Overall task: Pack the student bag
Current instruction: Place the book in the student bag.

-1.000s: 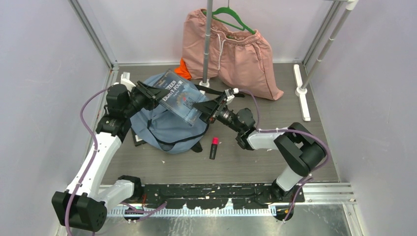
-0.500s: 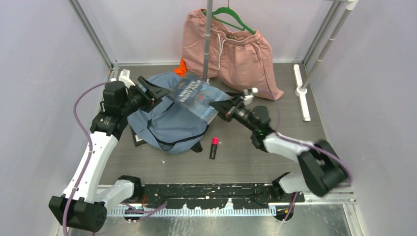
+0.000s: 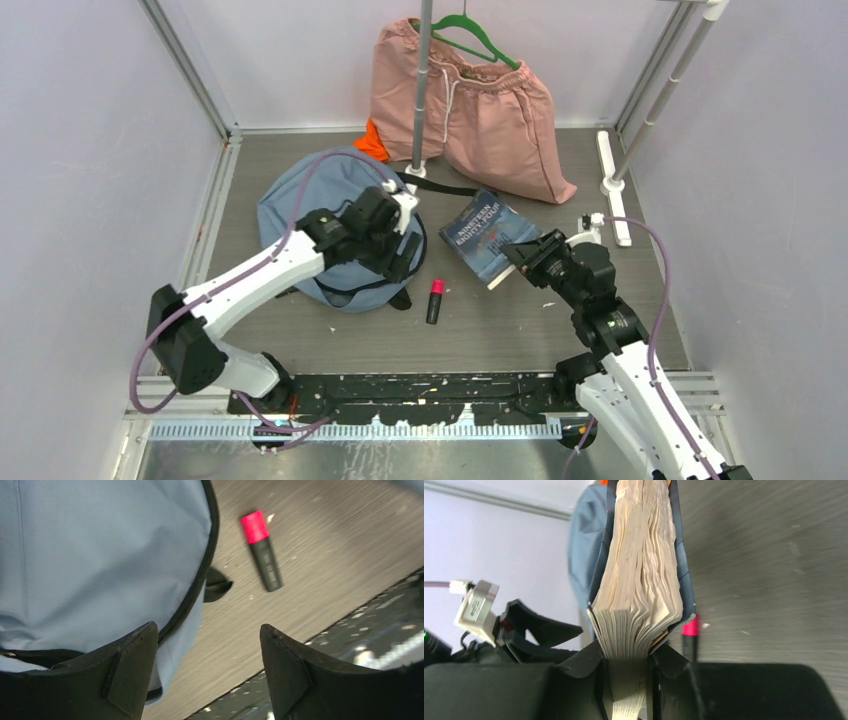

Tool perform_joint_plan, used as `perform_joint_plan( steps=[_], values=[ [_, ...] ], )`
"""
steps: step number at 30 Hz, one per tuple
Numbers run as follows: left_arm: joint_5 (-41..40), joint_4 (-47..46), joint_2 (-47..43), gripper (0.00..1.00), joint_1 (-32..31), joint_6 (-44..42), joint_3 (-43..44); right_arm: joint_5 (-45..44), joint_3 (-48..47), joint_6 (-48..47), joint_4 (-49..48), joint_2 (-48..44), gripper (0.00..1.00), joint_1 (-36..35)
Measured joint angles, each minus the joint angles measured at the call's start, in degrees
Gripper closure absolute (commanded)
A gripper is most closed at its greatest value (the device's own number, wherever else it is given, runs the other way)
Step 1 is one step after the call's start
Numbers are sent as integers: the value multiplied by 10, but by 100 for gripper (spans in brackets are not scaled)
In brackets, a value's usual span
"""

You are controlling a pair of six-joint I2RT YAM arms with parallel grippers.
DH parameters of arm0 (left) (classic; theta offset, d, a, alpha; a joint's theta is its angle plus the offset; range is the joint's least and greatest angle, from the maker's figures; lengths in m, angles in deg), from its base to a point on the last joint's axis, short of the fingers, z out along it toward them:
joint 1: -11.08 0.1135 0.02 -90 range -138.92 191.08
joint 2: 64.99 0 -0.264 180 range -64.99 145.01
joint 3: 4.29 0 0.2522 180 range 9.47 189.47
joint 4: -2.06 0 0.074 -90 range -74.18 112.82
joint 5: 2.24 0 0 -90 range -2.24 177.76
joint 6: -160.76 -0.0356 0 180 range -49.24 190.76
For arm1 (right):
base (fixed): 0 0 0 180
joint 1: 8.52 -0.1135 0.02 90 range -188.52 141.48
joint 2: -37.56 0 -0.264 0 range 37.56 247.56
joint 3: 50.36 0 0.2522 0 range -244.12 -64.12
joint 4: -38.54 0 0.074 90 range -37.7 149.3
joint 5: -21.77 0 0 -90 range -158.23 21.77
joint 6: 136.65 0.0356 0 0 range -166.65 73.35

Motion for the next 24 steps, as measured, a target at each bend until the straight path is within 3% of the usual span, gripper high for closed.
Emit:
perform_joint_plan(
  steps=[8,20,24],
  values=[
    [-151,11,71,28,-84,-121,0,-58,-55,-54,129,1,99,18],
    [-198,-43,125,42,-90,-146,-52,-54,-60,-58,134,33,99,29],
    [-216,-52,155,60,-90,-143,-52,-48,-61,-57,132,37,99,29]
  ],
)
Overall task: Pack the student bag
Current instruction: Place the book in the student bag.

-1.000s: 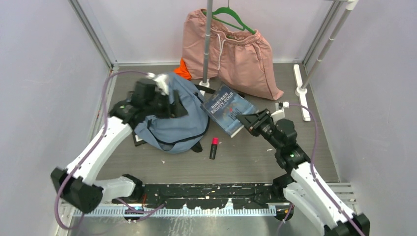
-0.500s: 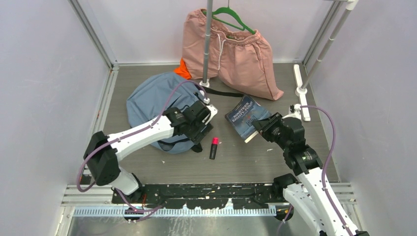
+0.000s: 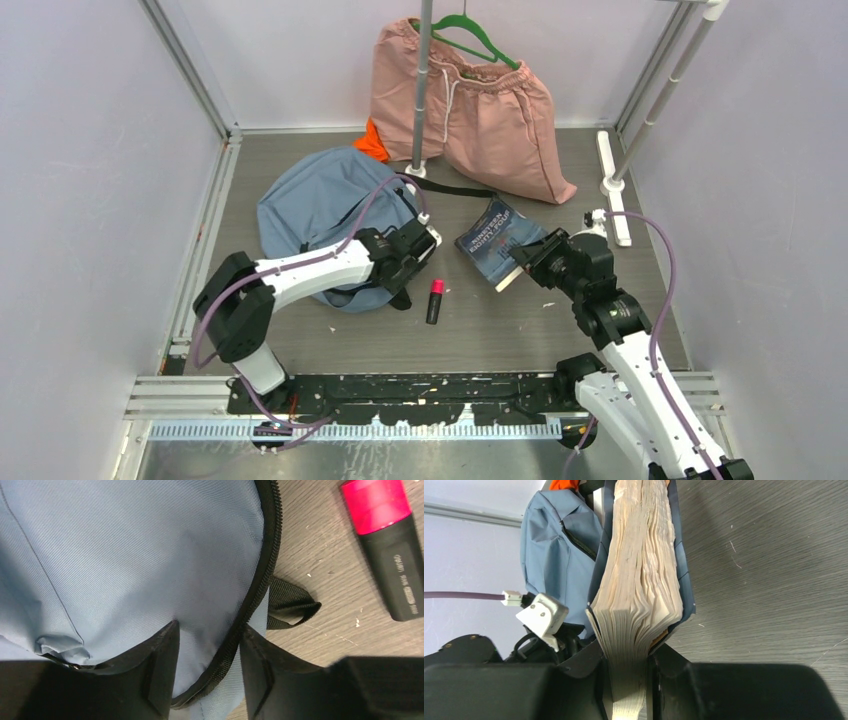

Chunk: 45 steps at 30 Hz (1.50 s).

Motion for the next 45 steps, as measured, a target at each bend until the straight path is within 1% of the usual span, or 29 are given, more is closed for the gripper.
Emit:
perform_joint_plan(
  steps=[3,4,5,8,9,10,12,13,16,17,19,20,22,24,27,34,36,39,42,45],
  values=[
    [-14,-1,18,92,0,6,0,5,0,1,0,2,99,0],
    [-21,0,21,99,-1,9,0,7,0,0,0,2,99,0],
    [-31,3,23,100,-2,13,2,9,0,0,-1,2,99,0],
    [-69,24,24,100,0,29,22,16,-2,-3,-2,8,99,0],
    [-79,33,24,96,2,34,32,21,-6,-6,-2,17,99,0],
    [-87,43,24,91,4,37,43,26,-9,-8,-3,25,99,0],
    [-99,54,24,86,9,44,63,38,-13,-14,-10,45,99,0],
    [-99,57,22,86,13,48,70,43,-13,-16,-13,51,99,0],
    [-98,60,14,94,19,53,74,56,-13,-17,-19,61,99,0],
    [-97,60,13,92,21,55,74,59,-13,-17,-21,61,99,0],
    [-91,61,13,85,23,61,74,63,-13,-17,-25,61,99,0],
    [-86,61,14,84,25,64,74,64,-13,-17,-28,61,99,0],
    [-75,63,18,87,29,68,76,66,-13,-17,-30,61,99,0],
    [-66,67,29,94,32,75,82,67,-13,-17,-30,61,99,0],
    [-60,75,48,100,35,80,93,67,-13,-18,-30,61,99,0],
    [-61,101,49,100,40,94,127,76,-13,-21,-30,59,99,0],
    [-60,103,33,100,47,96,137,84,-13,-23,-32,59,99,0],
    [-56,103,-19,100,65,97,139,102,-14,-31,-39,63,99,0],
    [-35,96,-81,100,94,109,139,126,-18,-37,-48,69,99,0],
    [-18,91,-135,100,130,123,140,174,-18,-35,-79,73,99,1]
  ],
)
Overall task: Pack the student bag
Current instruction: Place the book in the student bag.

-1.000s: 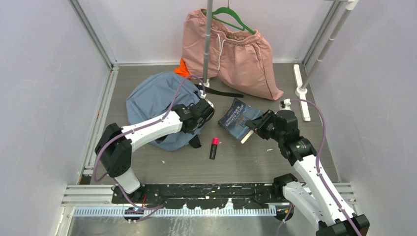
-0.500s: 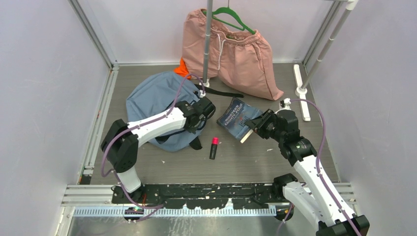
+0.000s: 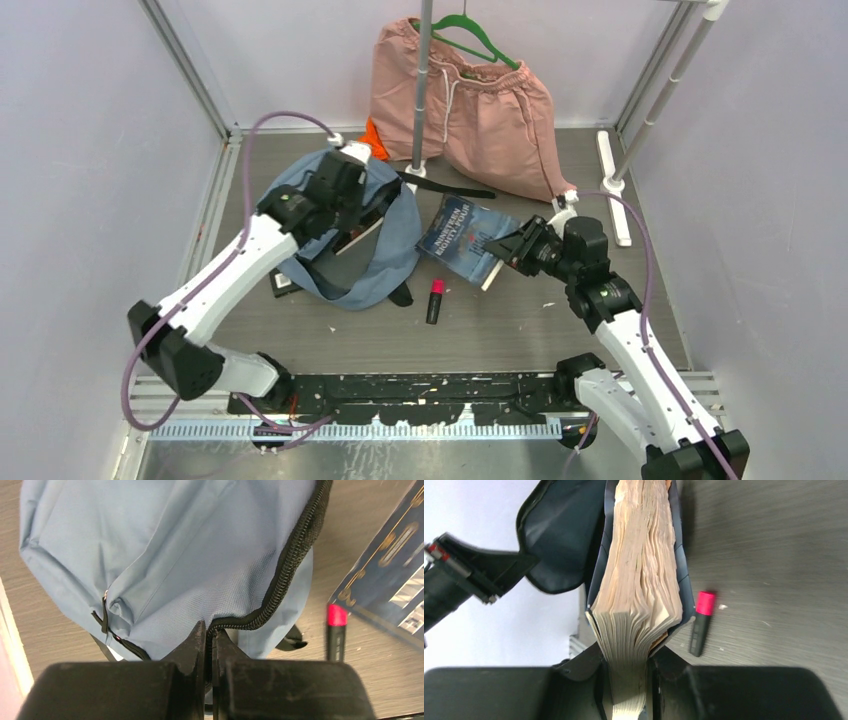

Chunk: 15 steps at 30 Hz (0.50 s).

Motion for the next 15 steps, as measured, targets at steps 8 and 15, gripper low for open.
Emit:
perform_joint_plan(
  steps=[8,15],
  values=[
    [70,-9,-75,100,89,46,32,99,7,92,-209,93,99,-55],
    [91,-4,-61,100,98,51,74,81,-1,120,-292,224,99,-174]
  ],
)
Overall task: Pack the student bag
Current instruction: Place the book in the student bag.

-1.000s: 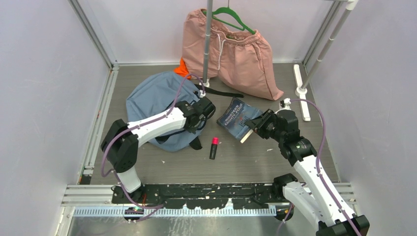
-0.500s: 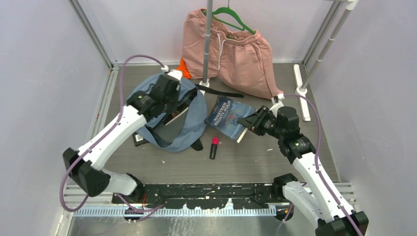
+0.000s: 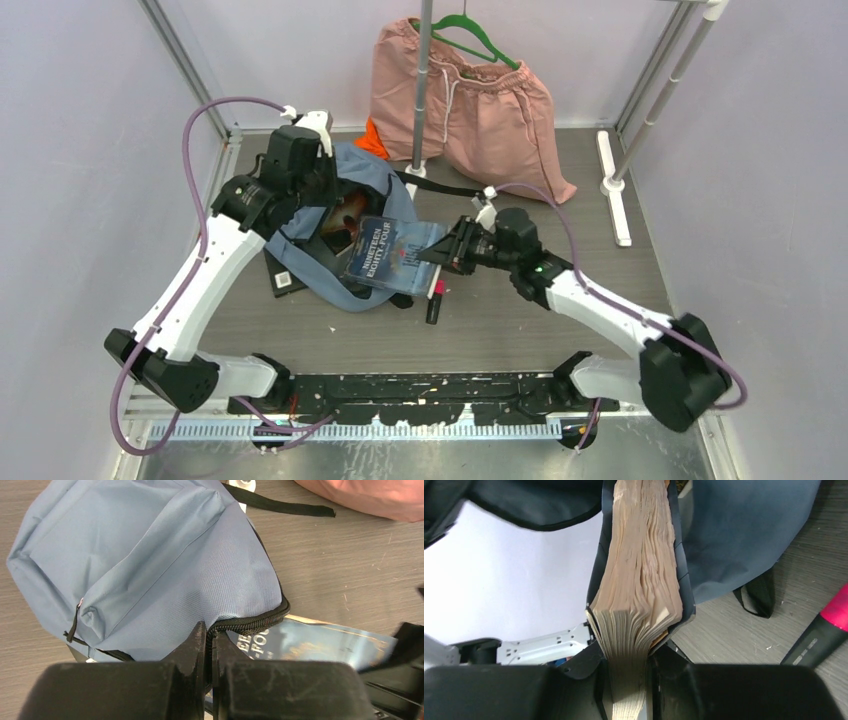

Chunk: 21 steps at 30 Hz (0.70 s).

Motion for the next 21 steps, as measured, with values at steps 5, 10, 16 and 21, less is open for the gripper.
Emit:
perform_joint_plan(
  steps=[5,10,16,21],
  values=[
    [13,1,4,100,4,11,2,-23,-3,25,-53,96,99,-14],
    [29,1,4,100,10,22,2,-58,-25,47,-96,157,99,-20],
    [50,1,4,100,10,28,2,-112,-86,62,-158,240,99,-37],
    [62,1,4,100,12,33,2,-177,-158,63,-182,319,99,-62]
  ],
)
